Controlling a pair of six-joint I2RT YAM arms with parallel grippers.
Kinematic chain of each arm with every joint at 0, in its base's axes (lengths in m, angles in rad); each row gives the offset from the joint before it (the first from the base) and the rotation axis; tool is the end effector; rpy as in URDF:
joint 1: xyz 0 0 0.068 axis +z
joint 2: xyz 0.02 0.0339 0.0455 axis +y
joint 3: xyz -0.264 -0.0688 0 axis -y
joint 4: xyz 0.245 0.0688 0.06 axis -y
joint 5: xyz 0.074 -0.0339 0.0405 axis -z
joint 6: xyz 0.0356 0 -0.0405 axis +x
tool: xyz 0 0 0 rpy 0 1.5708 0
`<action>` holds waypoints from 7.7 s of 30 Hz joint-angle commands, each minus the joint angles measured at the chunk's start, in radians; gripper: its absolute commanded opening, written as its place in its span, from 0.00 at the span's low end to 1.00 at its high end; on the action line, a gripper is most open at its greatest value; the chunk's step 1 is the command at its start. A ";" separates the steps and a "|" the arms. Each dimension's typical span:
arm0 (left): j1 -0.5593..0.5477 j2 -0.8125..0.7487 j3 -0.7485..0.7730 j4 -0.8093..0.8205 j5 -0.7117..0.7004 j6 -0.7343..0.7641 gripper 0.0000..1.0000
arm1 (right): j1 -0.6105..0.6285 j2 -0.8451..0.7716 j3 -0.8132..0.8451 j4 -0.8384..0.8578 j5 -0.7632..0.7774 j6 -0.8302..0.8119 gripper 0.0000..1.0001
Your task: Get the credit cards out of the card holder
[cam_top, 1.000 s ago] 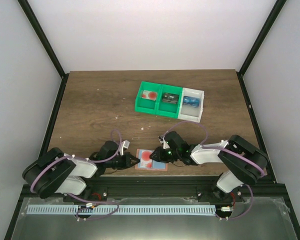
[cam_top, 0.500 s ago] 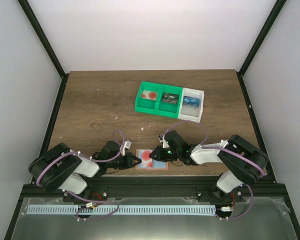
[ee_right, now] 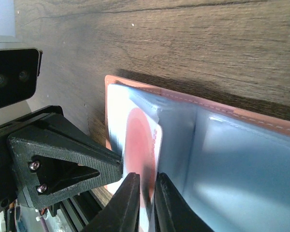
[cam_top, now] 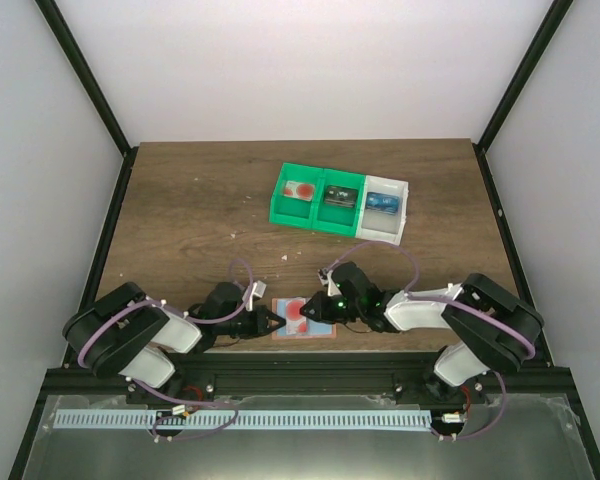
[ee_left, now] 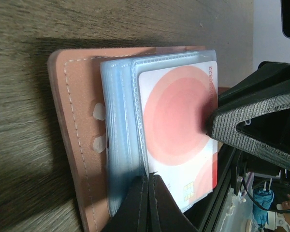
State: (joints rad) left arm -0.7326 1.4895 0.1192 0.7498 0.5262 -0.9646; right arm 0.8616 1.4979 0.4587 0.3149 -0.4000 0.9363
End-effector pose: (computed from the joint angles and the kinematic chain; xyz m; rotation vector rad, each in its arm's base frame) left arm 0.1303 -0.1413 0.0876 0.0550 2.5346 -1.4165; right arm 0.1566 0.2038 0.1253 -0.1417 2.6352 1.2582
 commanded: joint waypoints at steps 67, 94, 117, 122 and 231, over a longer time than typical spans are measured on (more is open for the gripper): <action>-0.010 -0.008 0.014 -0.095 -0.075 0.024 0.00 | -0.030 -0.332 -0.048 -0.222 0.228 -0.040 0.00; -0.003 -0.383 0.152 -0.105 -0.013 -0.140 0.73 | -0.032 -0.560 -0.089 0.145 0.241 0.203 0.00; 0.067 -0.451 0.003 0.147 0.148 -0.189 0.00 | -0.085 -0.574 -0.098 -0.013 -0.117 -0.128 0.18; 0.069 -0.526 0.032 -0.037 0.215 -0.092 0.00 | -0.181 -0.679 0.005 -0.316 -0.188 -0.332 0.21; 0.069 -0.957 0.248 -0.899 -0.371 0.257 1.00 | -0.360 0.714 1.059 -0.056 0.448 0.070 0.02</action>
State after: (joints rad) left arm -0.6670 0.5381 0.3794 -0.1719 0.1432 -0.6979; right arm 0.5064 2.1876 1.4860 0.2543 -0.0017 0.9733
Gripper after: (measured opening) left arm 0.995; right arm 0.019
